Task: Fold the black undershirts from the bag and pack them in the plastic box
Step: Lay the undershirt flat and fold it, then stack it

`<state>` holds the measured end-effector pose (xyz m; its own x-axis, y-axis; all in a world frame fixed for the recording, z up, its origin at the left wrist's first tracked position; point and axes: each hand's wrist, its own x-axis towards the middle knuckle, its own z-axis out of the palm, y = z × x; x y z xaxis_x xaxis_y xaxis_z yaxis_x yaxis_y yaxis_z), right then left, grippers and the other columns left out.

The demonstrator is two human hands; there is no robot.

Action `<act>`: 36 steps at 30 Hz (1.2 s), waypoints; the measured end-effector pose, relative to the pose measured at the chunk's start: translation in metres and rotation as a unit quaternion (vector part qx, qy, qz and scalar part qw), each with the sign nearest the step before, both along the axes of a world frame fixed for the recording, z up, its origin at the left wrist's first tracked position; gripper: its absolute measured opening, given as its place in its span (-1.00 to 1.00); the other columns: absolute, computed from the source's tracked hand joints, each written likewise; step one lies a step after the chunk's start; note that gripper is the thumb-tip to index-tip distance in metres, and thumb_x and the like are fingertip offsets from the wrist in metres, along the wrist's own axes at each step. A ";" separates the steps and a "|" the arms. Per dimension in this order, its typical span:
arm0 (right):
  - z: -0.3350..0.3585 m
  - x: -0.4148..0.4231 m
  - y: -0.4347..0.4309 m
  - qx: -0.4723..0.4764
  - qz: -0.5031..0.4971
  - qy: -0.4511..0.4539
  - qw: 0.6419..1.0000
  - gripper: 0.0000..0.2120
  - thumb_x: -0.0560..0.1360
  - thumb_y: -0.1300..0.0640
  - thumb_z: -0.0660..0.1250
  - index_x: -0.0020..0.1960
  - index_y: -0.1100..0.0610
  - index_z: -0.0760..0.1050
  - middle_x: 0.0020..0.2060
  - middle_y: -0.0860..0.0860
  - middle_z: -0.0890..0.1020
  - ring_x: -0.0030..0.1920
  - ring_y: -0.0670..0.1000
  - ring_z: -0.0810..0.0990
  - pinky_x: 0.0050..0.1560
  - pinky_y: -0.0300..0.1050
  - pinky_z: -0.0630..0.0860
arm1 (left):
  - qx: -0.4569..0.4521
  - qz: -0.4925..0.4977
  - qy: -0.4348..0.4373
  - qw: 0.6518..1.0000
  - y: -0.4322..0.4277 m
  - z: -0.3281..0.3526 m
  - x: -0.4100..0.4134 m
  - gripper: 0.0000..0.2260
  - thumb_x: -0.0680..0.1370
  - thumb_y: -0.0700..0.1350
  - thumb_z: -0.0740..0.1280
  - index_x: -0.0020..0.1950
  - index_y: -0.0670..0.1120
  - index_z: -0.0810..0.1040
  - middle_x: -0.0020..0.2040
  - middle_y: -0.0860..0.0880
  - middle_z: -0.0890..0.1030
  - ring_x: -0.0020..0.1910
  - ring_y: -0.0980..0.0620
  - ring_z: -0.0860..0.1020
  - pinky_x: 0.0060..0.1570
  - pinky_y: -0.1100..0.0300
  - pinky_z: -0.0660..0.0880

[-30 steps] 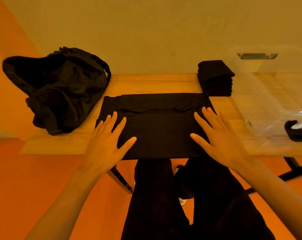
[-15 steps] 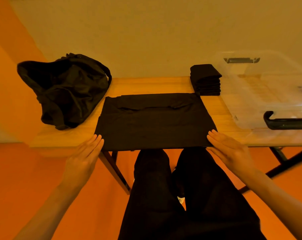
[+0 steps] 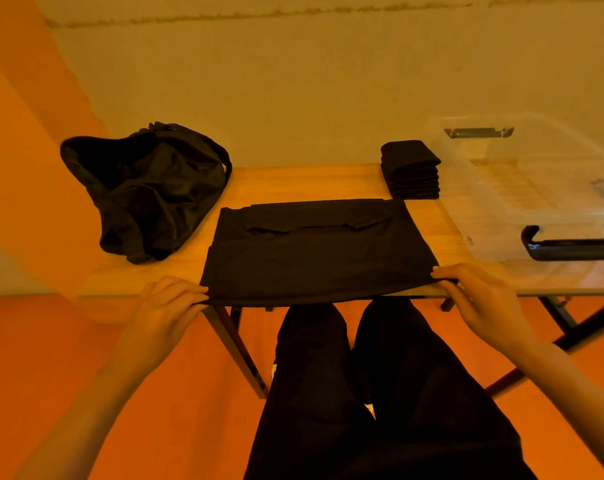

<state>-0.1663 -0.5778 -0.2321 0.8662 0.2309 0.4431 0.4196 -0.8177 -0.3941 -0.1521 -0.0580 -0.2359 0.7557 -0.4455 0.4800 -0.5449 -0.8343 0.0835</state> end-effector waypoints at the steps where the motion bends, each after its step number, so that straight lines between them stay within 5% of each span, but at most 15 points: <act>1: 0.007 0.002 0.000 0.010 0.002 0.007 1.000 -0.67 0.64 -0.08 0.15 0.21 0.07 0.56 0.06 -0.07 0.62 0.04 -0.07 0.62 0.04 -0.13 0.55 | -0.037 -0.001 0.035 0.999 -0.001 0.008 0.000 -0.75 0.57 0.02 0.30 0.02 -0.09 0.70 0.05 0.02 0.68 0.07 0.01 0.57 0.01 -0.08 0.52; 7: 0.048 0.007 -0.003 0.082 0.010 0.042 0.996 -0.78 0.59 -0.07 0.24 0.14 -0.01 0.55 0.00 -0.09 0.62 0.00 -0.17 0.61 -0.09 -0.27 0.57 | -0.232 0.026 0.167 0.958 -0.009 0.060 -0.012 -0.87 0.46 -0.10 0.46 -0.02 0.05 0.70 -0.03 0.17 0.70 0.06 0.23 0.62 0.02 0.37 0.54; 13: 0.062 0.025 0.004 0.157 -0.011 0.050 0.986 -0.86 0.60 0.08 0.27 0.12 -0.06 0.56 -0.04 -0.21 0.63 0.05 -0.17 0.61 0.08 -0.34 0.52 | -0.322 0.029 0.195 0.926 -0.014 0.076 0.007 -0.85 0.56 -0.19 0.45 -0.11 0.07 0.68 -0.18 0.09 0.68 -0.15 0.17 0.62 -0.08 0.41 0.47; 17: 0.053 0.066 0.024 0.258 -0.091 0.037 0.961 -0.84 0.66 0.19 0.25 0.12 -0.07 0.48 -0.04 -0.06 0.61 0.04 -0.04 0.61 0.05 -0.13 0.55 | -0.383 0.077 0.141 0.910 -0.027 0.073 0.046 -0.88 0.58 -0.16 0.40 -0.02 0.07 0.64 -0.09 0.01 0.67 -0.05 0.11 0.63 0.00 0.36 0.54; 19: 0.047 0.089 0.032 0.264 -0.142 0.035 0.953 -0.89 0.65 0.12 0.29 0.16 -0.03 0.47 -0.04 0.08 0.61 -0.02 0.02 0.58 0.02 0.05 0.55 | -0.371 0.104 0.118 0.915 -0.033 0.065 0.067 -0.87 0.60 -0.13 0.40 -0.02 0.13 0.61 -0.07 -0.04 0.66 -0.04 0.14 0.62 0.00 0.36 0.54; 23: 0.036 0.129 0.038 0.226 -0.207 0.047 0.951 -0.84 0.61 0.05 0.35 0.17 0.06 0.51 -0.09 0.00 0.56 -0.13 -0.13 0.51 -0.08 -0.27 0.48 | -0.324 0.164 0.093 0.927 -0.045 0.054 0.108 -0.98 0.62 -0.09 0.39 0.03 0.02 0.60 -0.11 -0.03 0.64 -0.11 0.19 0.59 -0.08 0.37 0.52; 26: 0.026 0.154 0.034 0.215 -0.236 0.080 0.944 -0.84 0.61 0.02 0.35 0.15 0.05 0.53 -0.07 -0.02 0.56 -0.06 -0.09 0.51 -0.10 -0.29 0.44 | -0.303 0.208 0.082 0.926 -0.058 0.051 0.129 -0.90 0.63 -0.05 0.37 0.07 -0.05 0.62 -0.14 0.01 0.62 -0.14 0.14 0.58 -0.07 0.23 0.53; 31: 0.015 0.171 0.028 0.209 -0.252 0.118 0.937 -0.83 0.59 0.00 0.37 0.12 0.05 0.56 -0.13 -0.04 0.59 -0.15 -0.13 0.54 -0.17 -0.31 0.41 | -0.268 0.257 0.074 0.926 -0.070 0.050 0.141 -0.88 0.64 -0.06 0.35 0.07 -0.09 0.62 -0.26 0.14 0.53 -0.25 0.30 0.54 -0.20 0.49 0.43; 36: 0.010 0.177 0.029 0.184 -0.255 0.117 0.942 -0.84 0.57 -0.04 0.40 0.05 0.03 0.55 -0.23 -0.16 0.52 -0.23 -0.19 0.49 -0.25 -0.38 0.34 | -0.215 0.278 0.065 0.934 -0.073 0.040 0.150 -0.84 0.65 -0.07 0.34 0.09 -0.15 0.61 -0.24 0.00 0.55 -0.24 0.03 0.55 -0.13 0.13 0.45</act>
<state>0.0111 -0.5491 -0.2219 0.9063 -0.3746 0.1956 -0.1244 -0.6787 -0.7238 -0.0016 -0.1305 -0.1961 0.8773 0.2455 0.4124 0.0002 -0.8594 0.5112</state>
